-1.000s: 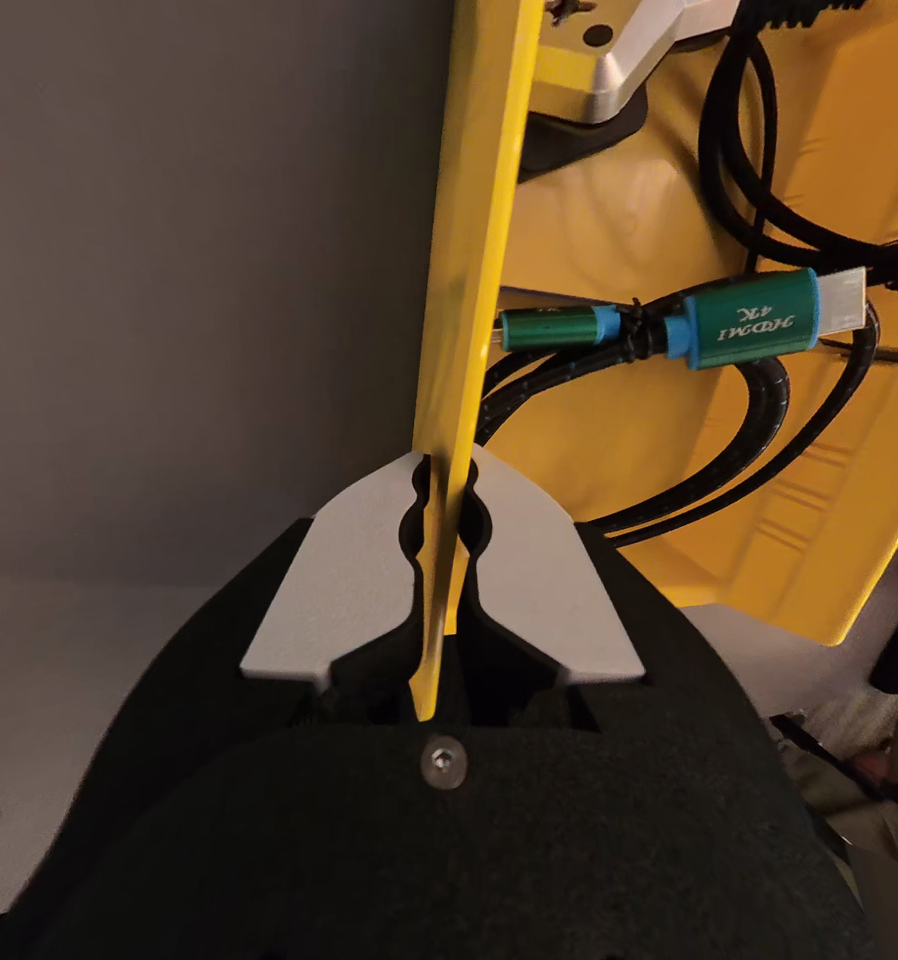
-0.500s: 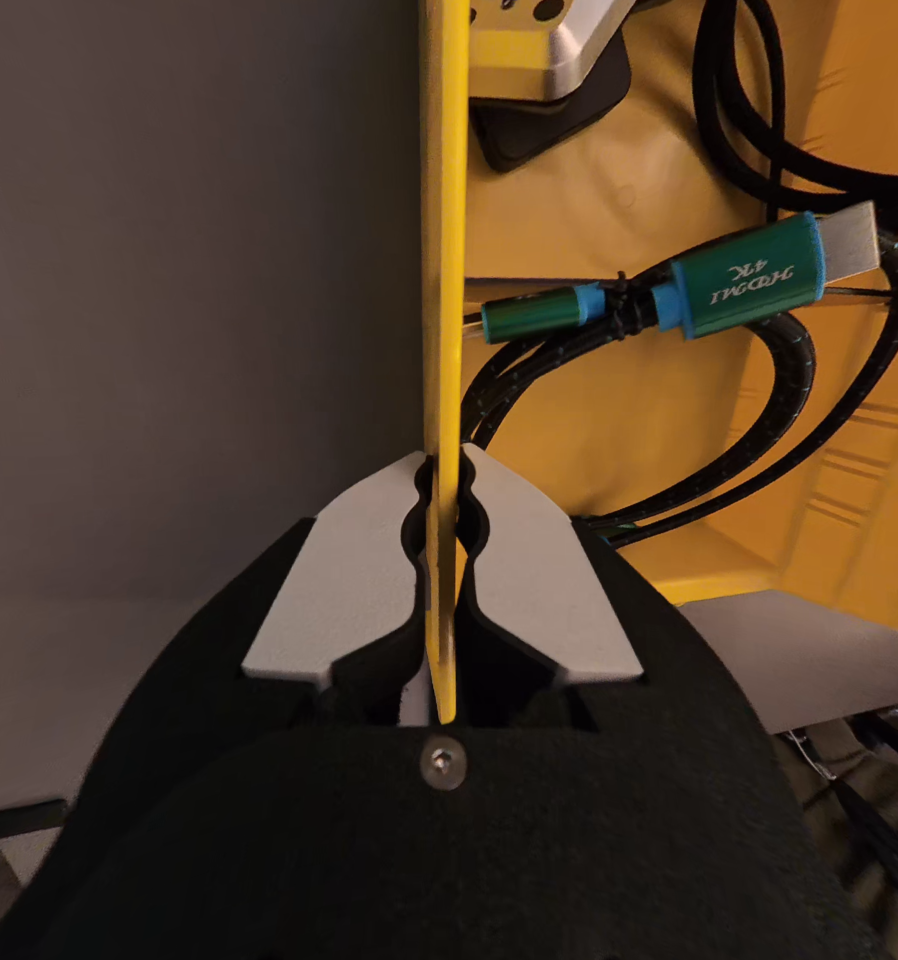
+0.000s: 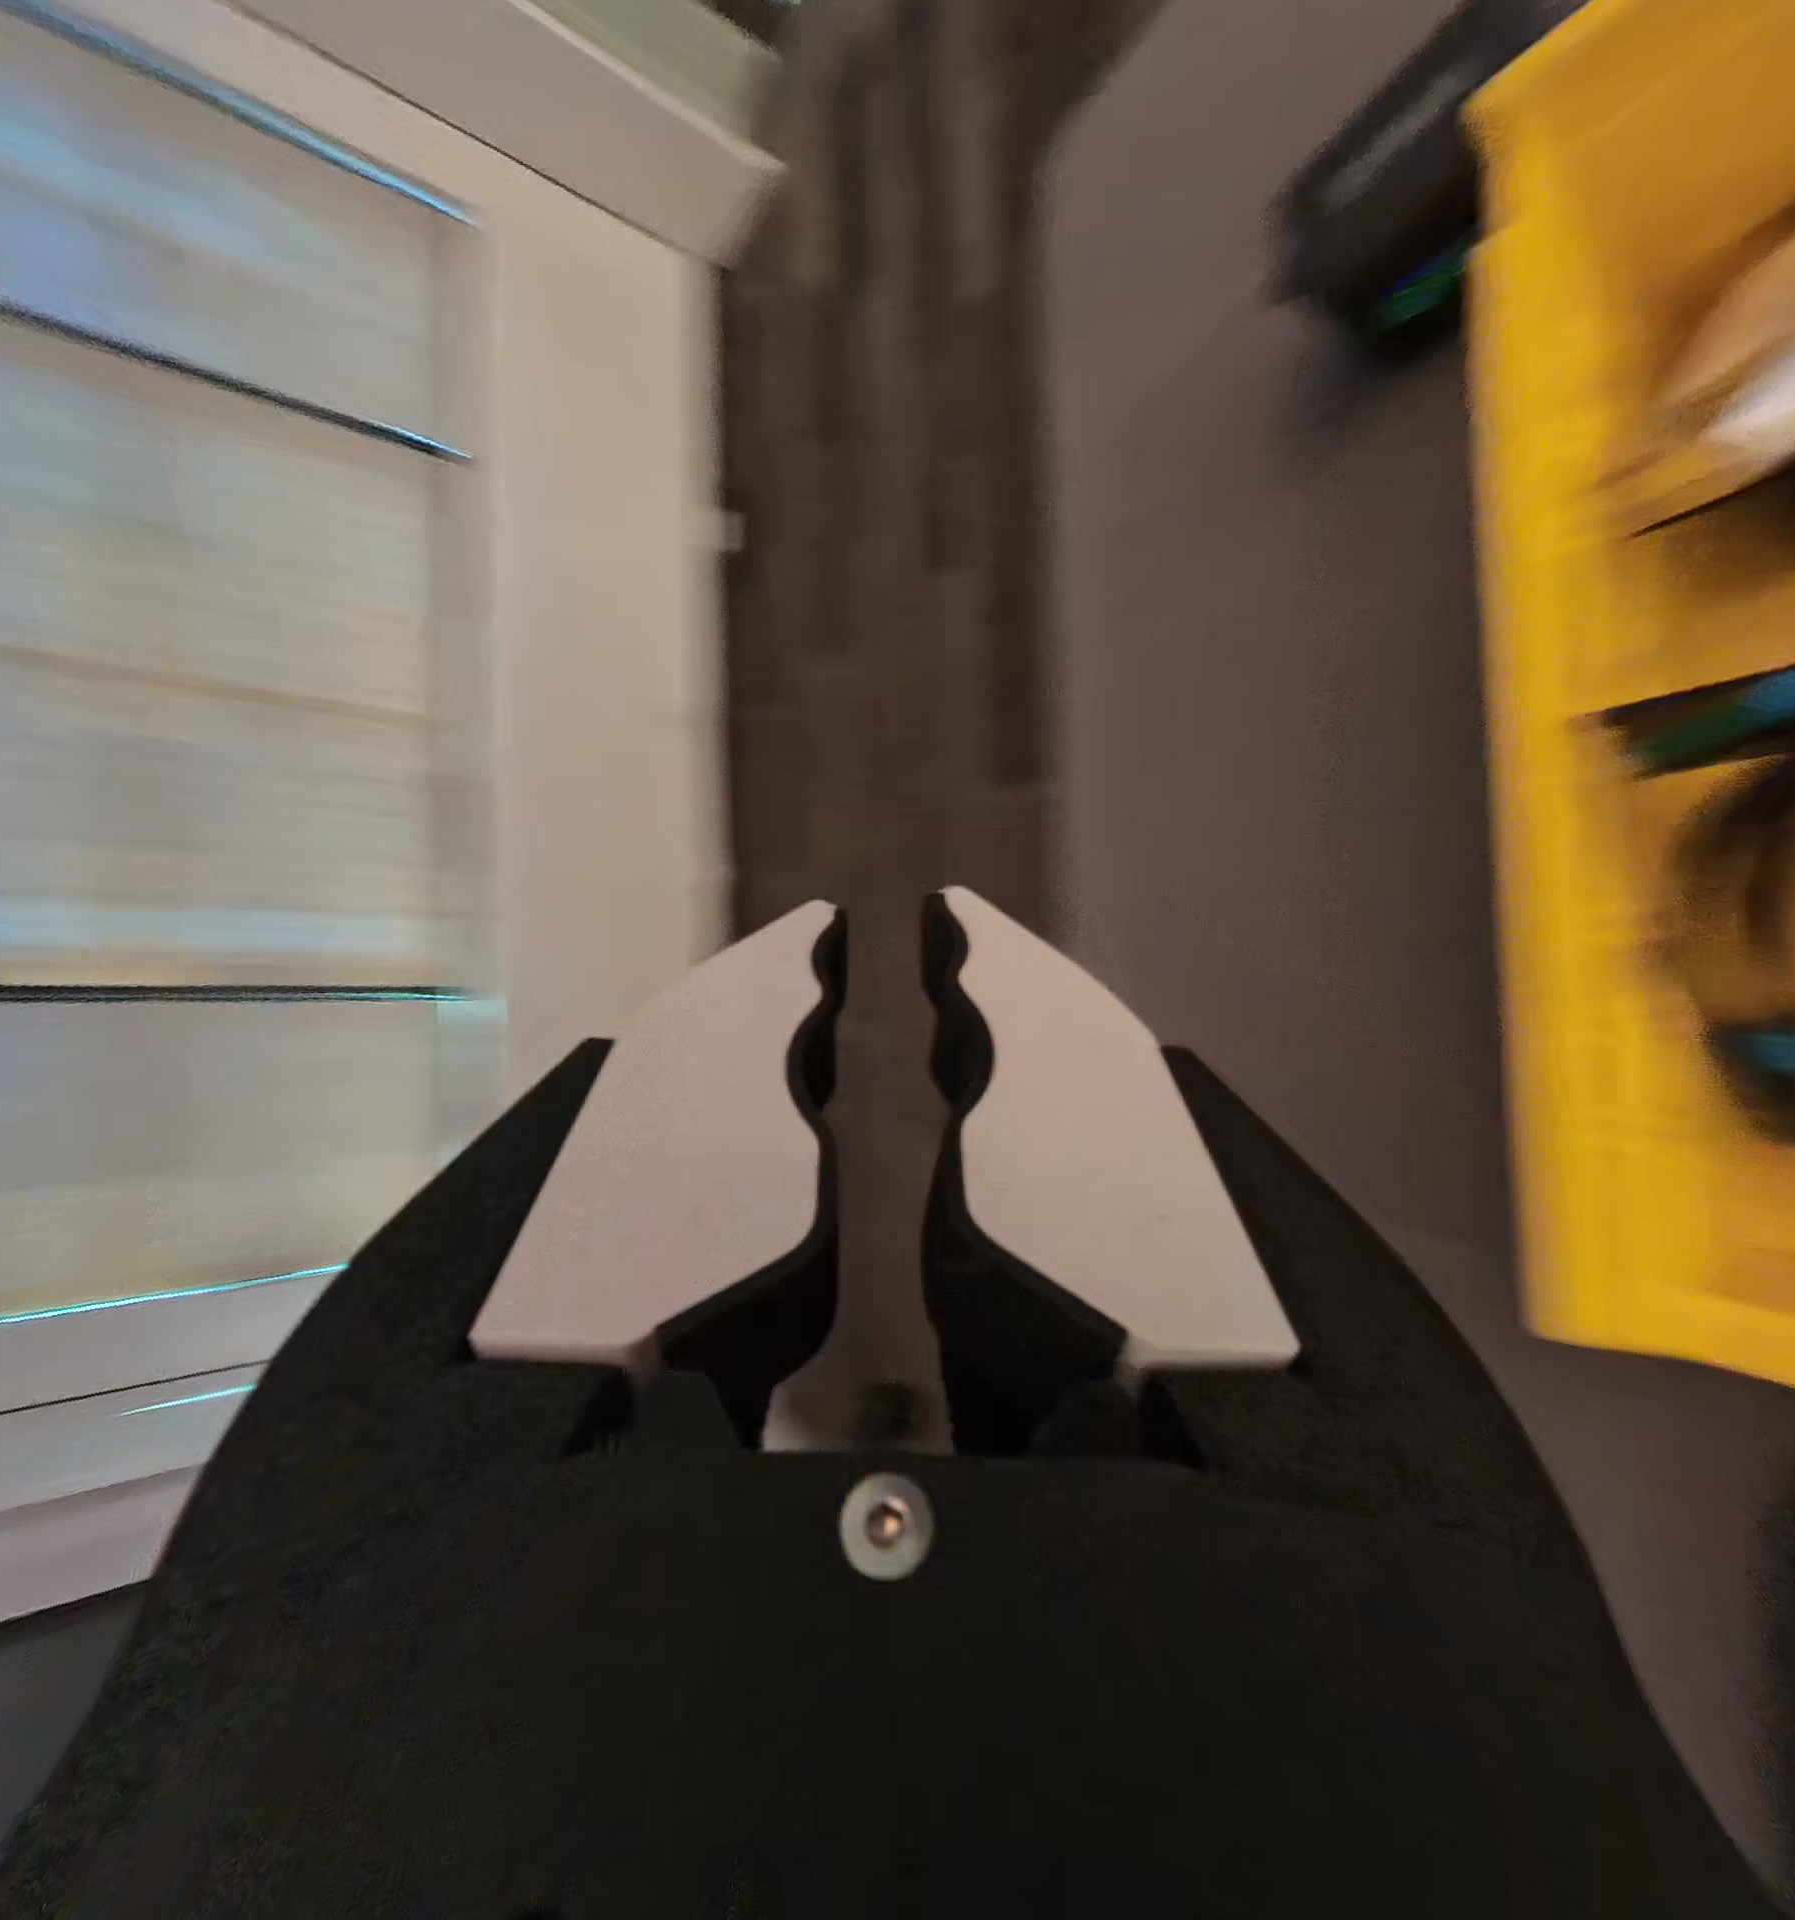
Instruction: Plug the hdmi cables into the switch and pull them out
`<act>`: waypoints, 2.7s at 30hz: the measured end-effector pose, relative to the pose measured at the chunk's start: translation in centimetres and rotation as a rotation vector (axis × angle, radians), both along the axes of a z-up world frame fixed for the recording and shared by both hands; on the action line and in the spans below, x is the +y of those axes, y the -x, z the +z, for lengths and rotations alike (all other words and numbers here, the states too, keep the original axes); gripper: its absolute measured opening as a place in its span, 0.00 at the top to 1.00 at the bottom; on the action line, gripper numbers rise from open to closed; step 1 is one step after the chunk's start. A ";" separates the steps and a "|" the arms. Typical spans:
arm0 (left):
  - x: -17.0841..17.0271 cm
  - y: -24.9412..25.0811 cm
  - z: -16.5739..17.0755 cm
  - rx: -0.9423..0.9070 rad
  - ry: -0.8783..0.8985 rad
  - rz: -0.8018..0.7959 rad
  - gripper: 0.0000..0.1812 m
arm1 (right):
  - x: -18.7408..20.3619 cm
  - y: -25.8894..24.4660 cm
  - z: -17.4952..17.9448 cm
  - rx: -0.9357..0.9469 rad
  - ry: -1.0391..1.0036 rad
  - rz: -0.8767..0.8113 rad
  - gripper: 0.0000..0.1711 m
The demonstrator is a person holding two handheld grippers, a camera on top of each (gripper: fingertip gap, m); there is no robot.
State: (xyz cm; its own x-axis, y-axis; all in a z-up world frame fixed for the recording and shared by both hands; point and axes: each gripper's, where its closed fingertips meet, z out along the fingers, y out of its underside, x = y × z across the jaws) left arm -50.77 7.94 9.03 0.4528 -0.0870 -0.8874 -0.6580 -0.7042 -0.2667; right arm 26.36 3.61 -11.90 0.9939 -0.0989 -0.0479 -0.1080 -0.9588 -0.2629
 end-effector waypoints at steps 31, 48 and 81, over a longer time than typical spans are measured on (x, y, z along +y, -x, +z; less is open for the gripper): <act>-2.6 -7.8 2.6 0.507 -0.025 -0.229 1.00 | -0.1 0.1 -0.3 0.018 0.011 0.009 0.95; -0.8 -11.2 -9.5 -0.900 0.263 -0.289 0.80 | -0.8 -0.4 7.5 -0.136 -0.209 0.062 0.89; 11.0 -12.9 -17.3 -0.340 0.657 -0.515 0.72 | -12.2 15.8 37.0 -0.380 -1.790 0.607 0.70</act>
